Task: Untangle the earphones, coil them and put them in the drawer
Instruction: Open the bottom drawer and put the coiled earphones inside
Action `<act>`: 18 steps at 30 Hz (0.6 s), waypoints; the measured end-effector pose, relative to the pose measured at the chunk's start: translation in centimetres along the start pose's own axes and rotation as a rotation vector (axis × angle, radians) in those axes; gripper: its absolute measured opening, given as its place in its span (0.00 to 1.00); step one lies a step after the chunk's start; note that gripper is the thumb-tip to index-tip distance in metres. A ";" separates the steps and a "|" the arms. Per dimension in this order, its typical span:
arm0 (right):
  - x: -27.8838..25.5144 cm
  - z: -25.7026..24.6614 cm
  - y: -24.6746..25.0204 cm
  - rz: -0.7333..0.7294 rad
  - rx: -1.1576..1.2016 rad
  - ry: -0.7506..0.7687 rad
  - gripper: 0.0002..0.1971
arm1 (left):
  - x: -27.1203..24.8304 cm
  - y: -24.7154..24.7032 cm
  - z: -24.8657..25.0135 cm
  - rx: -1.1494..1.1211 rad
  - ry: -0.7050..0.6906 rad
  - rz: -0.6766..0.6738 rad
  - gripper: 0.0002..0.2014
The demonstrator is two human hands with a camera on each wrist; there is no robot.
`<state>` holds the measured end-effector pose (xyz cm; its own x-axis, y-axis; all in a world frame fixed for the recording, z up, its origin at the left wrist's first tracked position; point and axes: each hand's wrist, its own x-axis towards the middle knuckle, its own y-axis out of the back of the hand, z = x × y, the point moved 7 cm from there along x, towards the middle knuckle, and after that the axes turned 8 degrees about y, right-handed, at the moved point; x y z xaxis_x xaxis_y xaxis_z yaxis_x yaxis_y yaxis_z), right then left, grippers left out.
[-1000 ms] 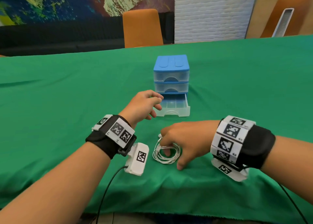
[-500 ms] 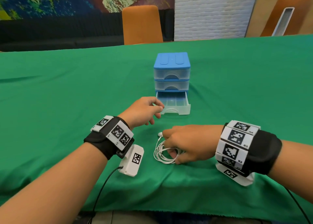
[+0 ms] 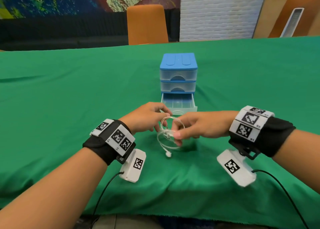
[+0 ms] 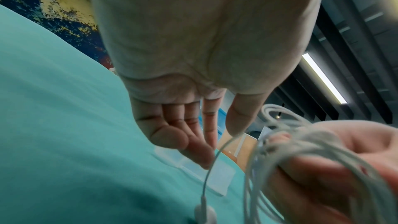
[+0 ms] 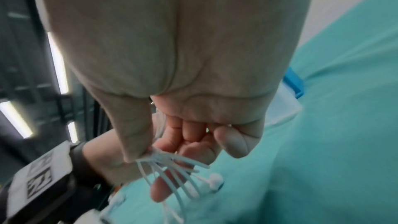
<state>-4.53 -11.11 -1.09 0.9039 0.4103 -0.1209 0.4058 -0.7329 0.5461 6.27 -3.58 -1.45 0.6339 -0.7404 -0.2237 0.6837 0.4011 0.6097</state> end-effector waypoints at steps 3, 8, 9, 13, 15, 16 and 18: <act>0.0 0.7 2.7 0.188 0.211 -0.023 0.10 | 0.6 1.5 0.7 -0.043 -0.014 0.065 0.08; -0.3 0.4 7.5 0.436 0.462 -0.004 0.07 | 1.6 4.4 1.8 -0.232 -0.048 0.171 0.13; -0.4 0.2 8.5 0.480 0.480 0.008 0.06 | 1.7 4.9 2.0 -0.253 -0.063 0.185 0.13; -0.1 -0.5 12.3 0.615 0.440 0.030 0.07 | 2.2 5.5 2.9 -0.303 -0.101 0.199 0.13; 0.4 -0.3 13.5 0.661 0.372 0.017 0.09 | 2.6 5.5 3.3 -0.307 -0.105 0.200 0.13; 0.7 -0.1 13.8 0.666 0.312 -0.004 0.10 | 2.8 5.5 3.5 -0.298 -0.110 0.204 0.13; 1.5 0.9 14.0 0.601 0.051 -0.102 0.10 | 3.2 5.2 3.6 -0.232 -0.120 0.224 0.11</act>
<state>2.62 -21.23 5.56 0.9840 -0.1357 0.1159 -0.1760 -0.8458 0.5037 10.56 -5.78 3.76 0.7396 -0.6731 -0.0044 0.6054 0.6623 0.4415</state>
